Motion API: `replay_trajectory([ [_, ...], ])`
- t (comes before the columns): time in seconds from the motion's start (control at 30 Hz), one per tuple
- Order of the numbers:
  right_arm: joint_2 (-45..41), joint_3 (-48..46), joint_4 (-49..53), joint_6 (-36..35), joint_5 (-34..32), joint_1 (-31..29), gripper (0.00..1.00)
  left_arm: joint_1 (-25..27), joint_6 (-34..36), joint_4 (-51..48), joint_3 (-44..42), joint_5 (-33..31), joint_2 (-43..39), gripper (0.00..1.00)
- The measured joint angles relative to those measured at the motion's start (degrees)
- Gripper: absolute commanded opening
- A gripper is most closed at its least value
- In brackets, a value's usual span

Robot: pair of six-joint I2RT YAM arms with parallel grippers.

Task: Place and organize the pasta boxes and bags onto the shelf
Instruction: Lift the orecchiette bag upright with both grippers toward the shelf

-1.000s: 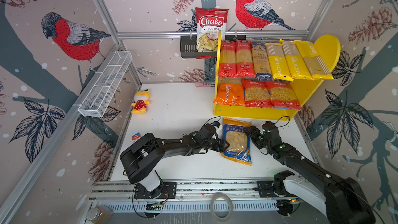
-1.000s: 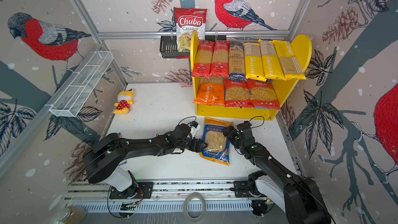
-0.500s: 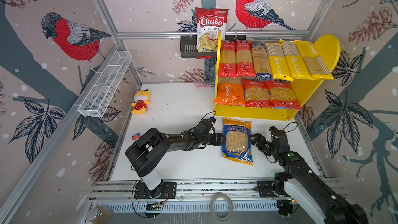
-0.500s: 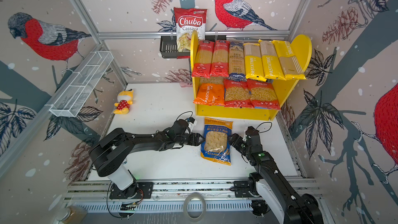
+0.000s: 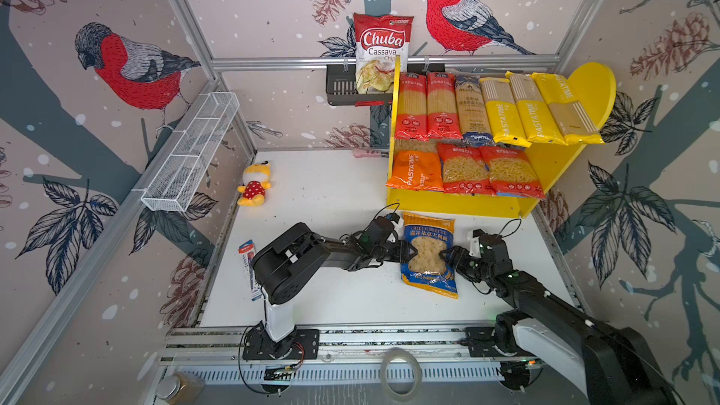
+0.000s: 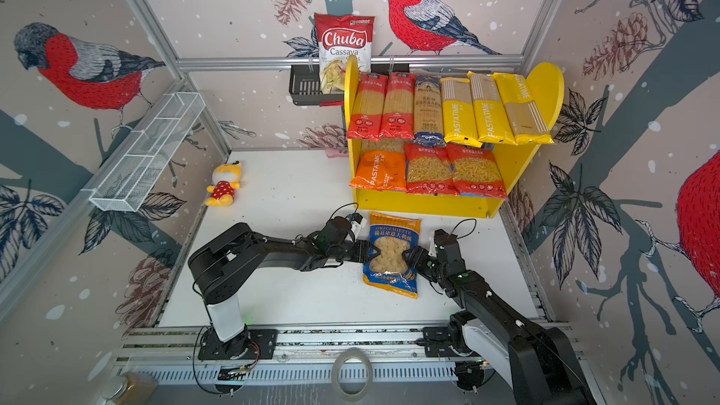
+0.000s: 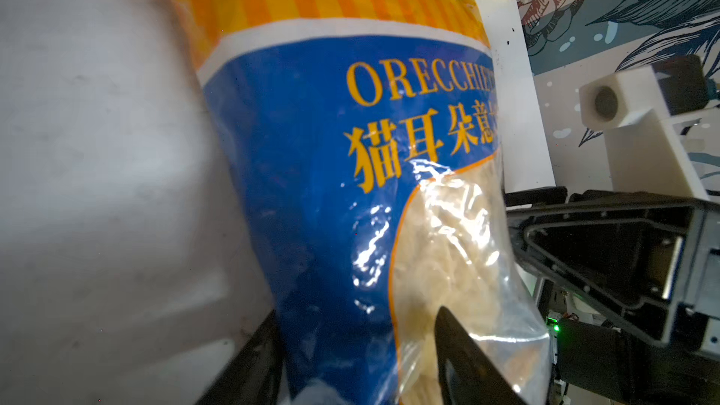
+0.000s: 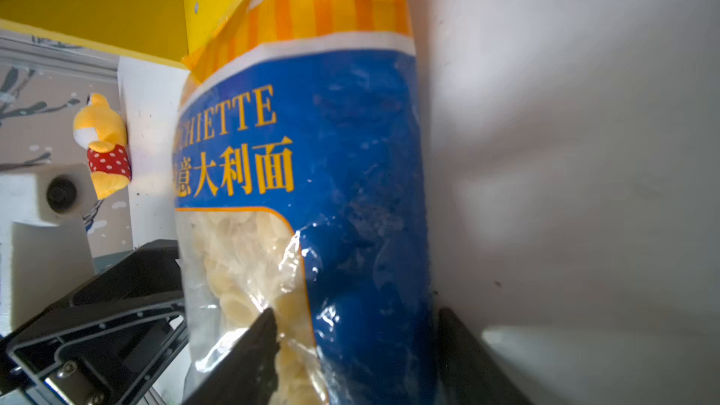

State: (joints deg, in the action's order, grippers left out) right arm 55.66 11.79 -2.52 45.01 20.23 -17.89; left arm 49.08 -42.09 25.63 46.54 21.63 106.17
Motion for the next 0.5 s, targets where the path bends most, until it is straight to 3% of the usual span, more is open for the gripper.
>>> replay_trajectory([
  [0.13, 0.02, 0.26, -0.31, 0.04, -0.33, -0.17, 0.31, 0.0, -0.76, 1.11, 0.04, 0.17, 0.31, 0.31],
  [0.5, -2.67, -0.15, -0.15, 0.44, -0.39, -0.09, 0.25, 0.0, -1.16, 0.83, 0.81, 0.87, 0.39, 0.19],
])
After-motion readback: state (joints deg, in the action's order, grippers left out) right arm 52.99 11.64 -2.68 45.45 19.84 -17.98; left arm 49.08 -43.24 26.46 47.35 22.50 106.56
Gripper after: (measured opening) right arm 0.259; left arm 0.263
